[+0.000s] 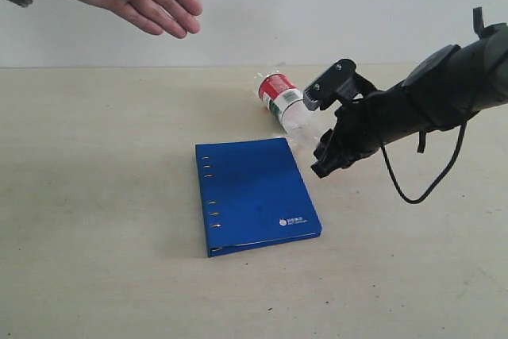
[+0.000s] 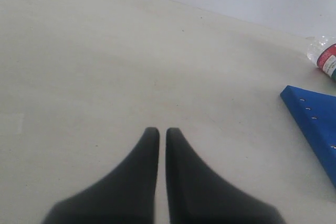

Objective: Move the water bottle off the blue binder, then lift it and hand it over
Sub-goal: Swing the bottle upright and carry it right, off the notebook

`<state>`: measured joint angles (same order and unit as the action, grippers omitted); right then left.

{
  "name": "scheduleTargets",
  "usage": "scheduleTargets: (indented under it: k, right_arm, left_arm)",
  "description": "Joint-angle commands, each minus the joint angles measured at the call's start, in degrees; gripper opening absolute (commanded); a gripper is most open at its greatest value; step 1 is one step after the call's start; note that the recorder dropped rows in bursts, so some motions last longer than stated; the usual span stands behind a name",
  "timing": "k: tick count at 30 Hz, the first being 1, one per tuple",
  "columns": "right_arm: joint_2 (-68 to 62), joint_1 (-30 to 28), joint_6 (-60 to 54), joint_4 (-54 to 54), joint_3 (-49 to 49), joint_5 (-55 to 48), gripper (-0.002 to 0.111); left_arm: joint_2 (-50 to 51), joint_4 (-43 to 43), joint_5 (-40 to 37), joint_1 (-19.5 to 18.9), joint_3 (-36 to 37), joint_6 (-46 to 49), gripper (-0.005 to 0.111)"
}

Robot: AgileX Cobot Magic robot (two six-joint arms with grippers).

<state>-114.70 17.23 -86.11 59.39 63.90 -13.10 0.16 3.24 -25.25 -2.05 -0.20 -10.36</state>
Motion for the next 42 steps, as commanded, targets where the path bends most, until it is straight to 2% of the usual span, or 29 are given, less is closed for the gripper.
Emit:
scheduleTargets:
  k: [1,10,22,27,33,42]
  right_arm:
    - [1.77,-0.09,3.94,0.32,0.23,3.29,0.000]
    - [11.58,-0.09,14.70,-2.08,0.10,-1.34,0.000]
    - [19.79,-0.09,36.93,-21.76,0.10,-2.14,0.000]
    - [23.04,-0.09,41.84,-27.38,0.10,-2.14,0.000]
    - [24.33,-0.09,53.46,-39.71,0.10,-2.36,0.000]
    - [26.59,-1.57,61.77,-47.30,0.10,-2.12,0.000]
  left_arm:
    - [-0.16,0.02,0.31,-0.12,0.20,-0.49,0.004]
    - [-0.16,0.02,0.31,-0.12,0.20,-0.49,0.004]
    - [-0.16,0.02,0.31,-0.12,0.20,-0.49,0.004]
    - [-0.16,0.02,0.31,-0.12,0.20,-0.49,0.004]
    - [-0.16,0.02,0.31,-0.12,0.20,-0.49,0.004]
    - [-0.16,0.02,0.31,-0.12,0.20,-0.49,0.004]
